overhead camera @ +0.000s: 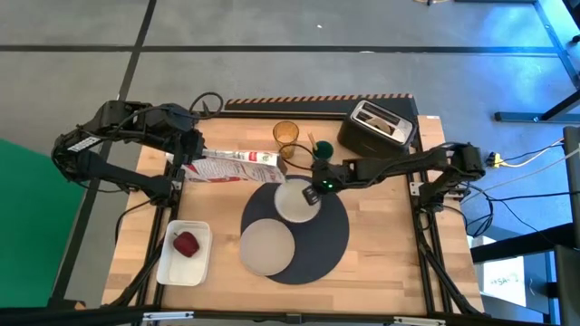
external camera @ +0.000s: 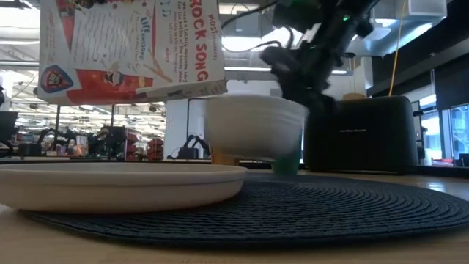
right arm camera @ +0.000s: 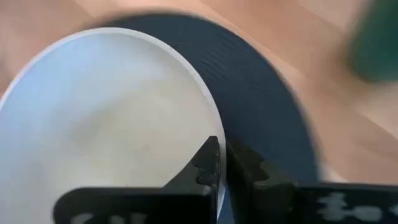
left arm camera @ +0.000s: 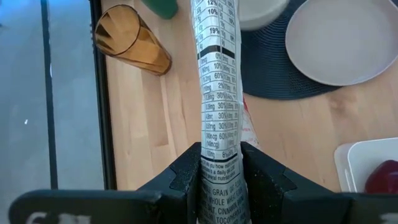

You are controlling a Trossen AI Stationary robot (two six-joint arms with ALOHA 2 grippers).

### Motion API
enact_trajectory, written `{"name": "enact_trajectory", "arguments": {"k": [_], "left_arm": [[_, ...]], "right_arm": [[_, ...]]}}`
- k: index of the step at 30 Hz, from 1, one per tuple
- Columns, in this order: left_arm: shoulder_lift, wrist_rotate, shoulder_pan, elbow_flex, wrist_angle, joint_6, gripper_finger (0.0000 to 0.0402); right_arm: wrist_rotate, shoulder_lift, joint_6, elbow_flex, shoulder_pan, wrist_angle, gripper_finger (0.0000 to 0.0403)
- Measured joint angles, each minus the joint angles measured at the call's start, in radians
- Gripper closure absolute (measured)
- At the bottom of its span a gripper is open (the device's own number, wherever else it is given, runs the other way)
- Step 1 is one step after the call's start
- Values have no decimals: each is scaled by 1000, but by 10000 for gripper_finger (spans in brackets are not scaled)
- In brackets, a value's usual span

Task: Arrange a breakfast setting
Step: Pour the cereal from the cereal box into the white bowl

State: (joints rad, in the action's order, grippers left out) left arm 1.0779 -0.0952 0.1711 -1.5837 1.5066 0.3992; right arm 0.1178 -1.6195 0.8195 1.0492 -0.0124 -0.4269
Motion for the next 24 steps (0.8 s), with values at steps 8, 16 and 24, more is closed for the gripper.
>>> {"name": "enact_trajectory", "arguments": {"k": [8, 16, 24], "left_arm": [[47, 7, 0, 0, 0, 1, 308], [105, 10, -8, 0, -10, 35, 308], [130, 26, -8, 0, -67, 48, 308]], "right_arm": [[71, 25, -68, -15, 63, -65, 398], [84, 26, -68, -63, 77, -21, 391], [76, 26, -64, -81, 78, 2, 290]]}}
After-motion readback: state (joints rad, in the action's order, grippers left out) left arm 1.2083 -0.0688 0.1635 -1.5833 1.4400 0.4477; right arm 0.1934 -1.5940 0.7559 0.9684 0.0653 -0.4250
